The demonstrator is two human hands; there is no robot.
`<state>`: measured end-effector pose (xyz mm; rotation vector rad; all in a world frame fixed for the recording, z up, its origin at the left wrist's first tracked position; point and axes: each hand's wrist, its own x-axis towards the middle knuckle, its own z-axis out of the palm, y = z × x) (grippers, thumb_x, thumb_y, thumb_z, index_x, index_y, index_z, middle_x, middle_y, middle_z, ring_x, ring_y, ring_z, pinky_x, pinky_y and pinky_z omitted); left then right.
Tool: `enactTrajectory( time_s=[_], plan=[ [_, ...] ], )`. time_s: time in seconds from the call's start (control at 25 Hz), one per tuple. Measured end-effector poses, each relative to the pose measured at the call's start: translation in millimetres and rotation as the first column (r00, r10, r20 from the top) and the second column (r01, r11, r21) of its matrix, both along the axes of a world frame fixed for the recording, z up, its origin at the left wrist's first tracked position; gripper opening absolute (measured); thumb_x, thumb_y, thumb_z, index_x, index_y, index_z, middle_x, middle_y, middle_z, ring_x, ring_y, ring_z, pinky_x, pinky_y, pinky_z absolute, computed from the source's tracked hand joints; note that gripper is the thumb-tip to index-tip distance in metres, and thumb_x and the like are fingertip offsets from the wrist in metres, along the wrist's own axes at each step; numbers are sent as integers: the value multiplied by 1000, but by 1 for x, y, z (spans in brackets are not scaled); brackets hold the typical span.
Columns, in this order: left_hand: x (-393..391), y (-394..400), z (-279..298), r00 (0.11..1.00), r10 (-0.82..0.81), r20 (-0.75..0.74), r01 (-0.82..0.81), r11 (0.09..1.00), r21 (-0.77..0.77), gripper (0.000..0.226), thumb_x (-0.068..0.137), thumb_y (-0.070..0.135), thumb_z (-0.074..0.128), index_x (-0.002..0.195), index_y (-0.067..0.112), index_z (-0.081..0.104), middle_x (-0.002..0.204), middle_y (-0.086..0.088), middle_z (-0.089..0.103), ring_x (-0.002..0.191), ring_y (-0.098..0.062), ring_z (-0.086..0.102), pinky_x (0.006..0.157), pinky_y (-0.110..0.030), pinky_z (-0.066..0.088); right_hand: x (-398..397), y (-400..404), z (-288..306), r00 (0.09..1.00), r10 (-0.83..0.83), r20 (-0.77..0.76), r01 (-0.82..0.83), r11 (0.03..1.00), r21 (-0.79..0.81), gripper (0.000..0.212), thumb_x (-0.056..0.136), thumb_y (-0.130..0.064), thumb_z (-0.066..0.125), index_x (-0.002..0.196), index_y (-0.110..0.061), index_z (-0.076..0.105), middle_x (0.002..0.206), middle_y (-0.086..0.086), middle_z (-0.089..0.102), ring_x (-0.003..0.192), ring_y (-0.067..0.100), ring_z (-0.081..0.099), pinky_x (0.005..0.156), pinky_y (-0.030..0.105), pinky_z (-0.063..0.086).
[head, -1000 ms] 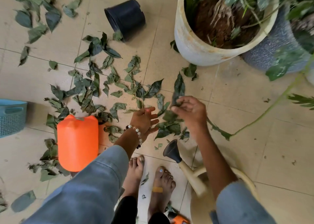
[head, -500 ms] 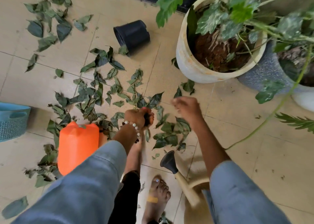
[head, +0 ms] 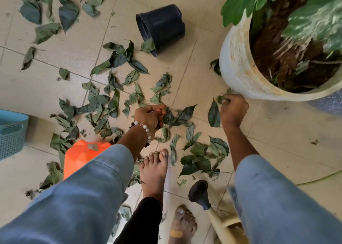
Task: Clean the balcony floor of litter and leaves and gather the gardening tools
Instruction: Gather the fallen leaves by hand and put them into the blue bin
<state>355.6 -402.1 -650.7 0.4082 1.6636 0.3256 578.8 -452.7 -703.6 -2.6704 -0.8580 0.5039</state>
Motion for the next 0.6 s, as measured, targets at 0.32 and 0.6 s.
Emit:
enactTrajectory(
  time_s=[0.32,0.6],
  plan=[
    [24,21,6,999,18,44,-11,986,-167,54,88,56,58,80,3,64,81,-18,68,73,-31,66,73,-46,58,-104,13,81,567,460,-683,-410,877,251,29,92,-6,56,119,-10,65,121,6,63,107,11,58,92,22,49],
    [-2,47,-2,938,333,94,-320,939,-130,27,101,-1,37,76,0,49,55,-13,51,34,-18,48,36,-23,43,-32,85,40,844,439,-309,-470,882,-32,45,89,1,51,132,-13,52,147,16,36,134,29,37,106,29,34]
  ],
)
